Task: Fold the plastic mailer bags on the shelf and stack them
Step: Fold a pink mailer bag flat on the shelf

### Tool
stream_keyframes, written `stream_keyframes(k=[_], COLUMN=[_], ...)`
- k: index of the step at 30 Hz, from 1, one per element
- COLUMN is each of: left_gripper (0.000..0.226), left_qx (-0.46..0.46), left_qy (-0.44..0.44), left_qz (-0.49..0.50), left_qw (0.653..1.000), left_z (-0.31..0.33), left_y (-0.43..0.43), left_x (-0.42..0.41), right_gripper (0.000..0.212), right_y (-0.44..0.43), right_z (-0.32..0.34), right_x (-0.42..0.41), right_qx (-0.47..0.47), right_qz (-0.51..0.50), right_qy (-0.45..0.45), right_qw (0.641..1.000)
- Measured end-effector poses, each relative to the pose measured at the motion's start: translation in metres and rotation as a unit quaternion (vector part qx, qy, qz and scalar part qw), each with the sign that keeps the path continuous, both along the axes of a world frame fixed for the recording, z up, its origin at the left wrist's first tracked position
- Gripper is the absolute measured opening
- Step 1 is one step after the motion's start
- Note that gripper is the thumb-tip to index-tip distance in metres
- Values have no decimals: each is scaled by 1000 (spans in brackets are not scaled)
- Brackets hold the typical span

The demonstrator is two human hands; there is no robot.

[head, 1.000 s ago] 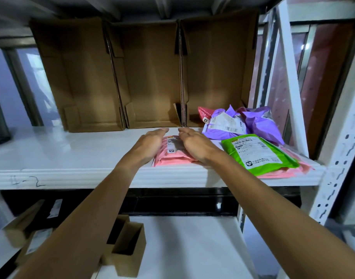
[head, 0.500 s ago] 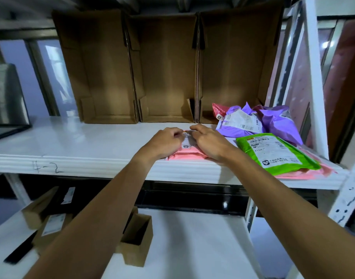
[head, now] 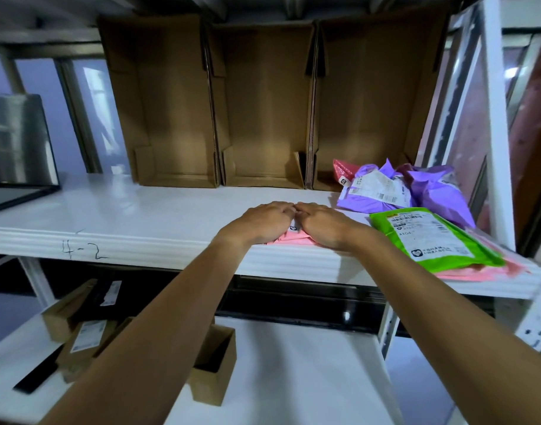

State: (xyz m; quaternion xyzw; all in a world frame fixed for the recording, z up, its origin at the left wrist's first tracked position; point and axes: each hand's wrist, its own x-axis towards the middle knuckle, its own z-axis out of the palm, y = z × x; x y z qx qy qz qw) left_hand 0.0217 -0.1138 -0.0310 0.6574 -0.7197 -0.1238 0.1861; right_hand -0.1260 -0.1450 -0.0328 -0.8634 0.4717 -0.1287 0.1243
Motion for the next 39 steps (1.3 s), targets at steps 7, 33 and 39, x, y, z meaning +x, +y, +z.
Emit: stream_keyframes(k=[7, 33, 39], left_gripper=[47, 49, 49], left_qx=[4, -5, 10], left_qy=[-21, -83, -131], left_qz=[3, -25, -39], left_qw=[1000, 996, 991], left_z=[0, 2, 5], left_y=[3, 5, 6], left_x=[-1, 0, -1], right_gripper=[48, 68, 53], right_y=[-2, 2, 0], right_z=[0, -1, -1], right_x=[-1, -2, -2], right_qx=[13, -8, -16], right_qz=[-4, -3, 5], right_qy=[-21, 45, 44], right_qw=[1000, 999, 999])
